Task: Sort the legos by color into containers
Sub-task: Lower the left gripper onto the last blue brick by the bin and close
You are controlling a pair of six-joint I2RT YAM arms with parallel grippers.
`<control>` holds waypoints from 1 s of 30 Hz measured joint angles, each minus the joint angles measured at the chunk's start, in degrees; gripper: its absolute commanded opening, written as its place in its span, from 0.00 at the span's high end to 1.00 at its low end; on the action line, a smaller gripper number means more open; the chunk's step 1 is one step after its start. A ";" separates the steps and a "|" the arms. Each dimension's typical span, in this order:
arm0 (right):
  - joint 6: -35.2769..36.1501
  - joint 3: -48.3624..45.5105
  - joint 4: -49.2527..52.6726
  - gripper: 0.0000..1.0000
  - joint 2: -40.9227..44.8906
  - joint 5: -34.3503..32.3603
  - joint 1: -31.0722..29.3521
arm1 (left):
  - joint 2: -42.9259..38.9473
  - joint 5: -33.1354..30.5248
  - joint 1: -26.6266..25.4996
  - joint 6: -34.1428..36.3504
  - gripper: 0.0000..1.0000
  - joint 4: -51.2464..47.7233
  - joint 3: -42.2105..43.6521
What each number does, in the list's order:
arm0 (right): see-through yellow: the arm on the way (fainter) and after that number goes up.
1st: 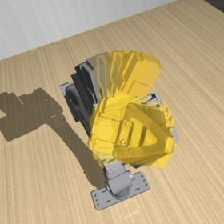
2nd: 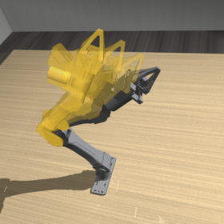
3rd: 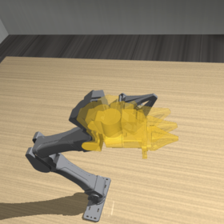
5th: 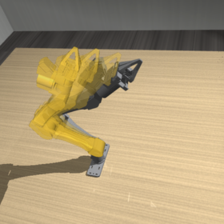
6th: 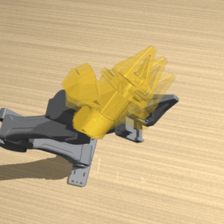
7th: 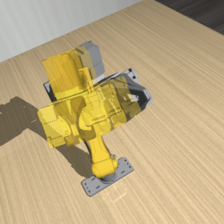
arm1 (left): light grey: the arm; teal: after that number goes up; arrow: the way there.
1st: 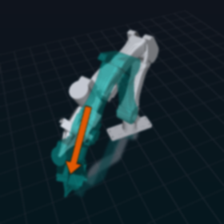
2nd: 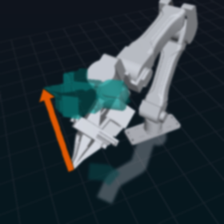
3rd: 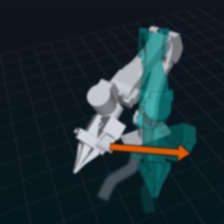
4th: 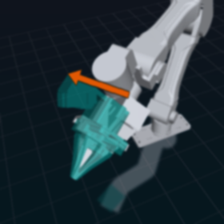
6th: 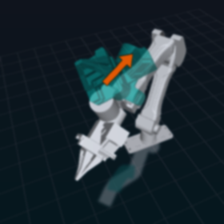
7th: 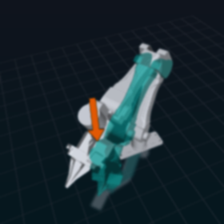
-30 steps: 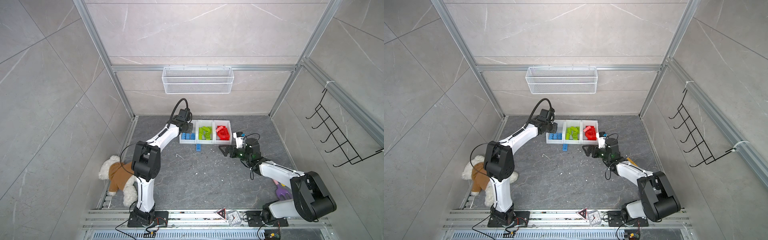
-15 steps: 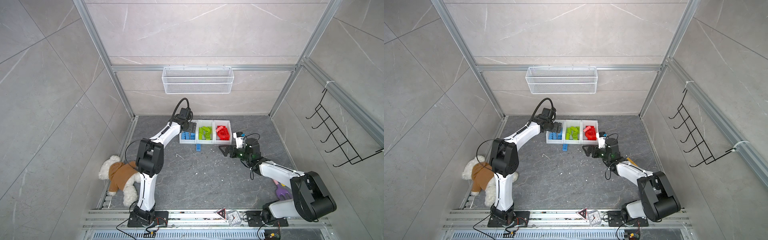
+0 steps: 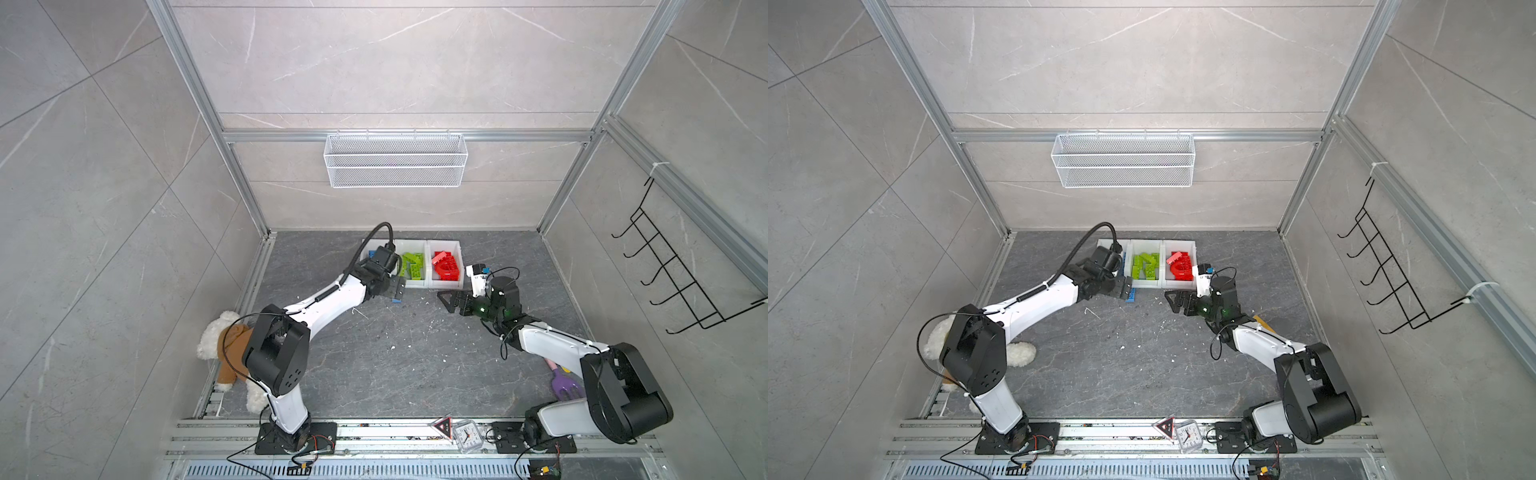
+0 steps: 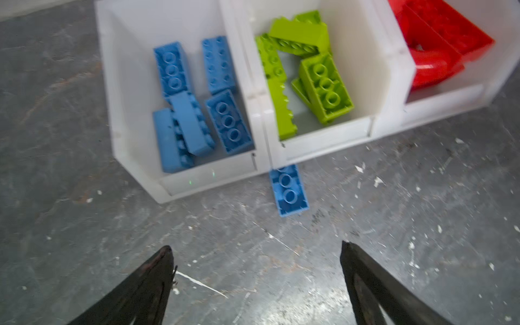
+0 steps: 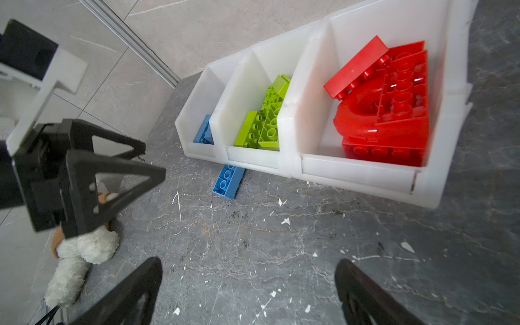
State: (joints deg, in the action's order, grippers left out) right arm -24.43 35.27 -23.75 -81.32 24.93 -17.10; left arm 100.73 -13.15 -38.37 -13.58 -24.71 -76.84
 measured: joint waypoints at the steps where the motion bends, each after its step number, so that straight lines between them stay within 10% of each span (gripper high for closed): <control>1: 0.00 0.00 0.00 0.03 0.00 0.00 0.00 | 0.35 -0.24 -0.81 -0.68 0.05 0.11 0.26; 30: 0.00 0.00 0.00 0.03 0.00 0.00 0.00 | 18.62 -0.35 0.70 -4.00 0.20 5.51 -7.37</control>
State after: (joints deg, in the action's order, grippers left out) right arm -24.43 35.27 -23.75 -81.32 24.93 -17.10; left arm 119.35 -13.50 -37.67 -17.58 -19.20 -84.20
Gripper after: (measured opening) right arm 0.973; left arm 0.806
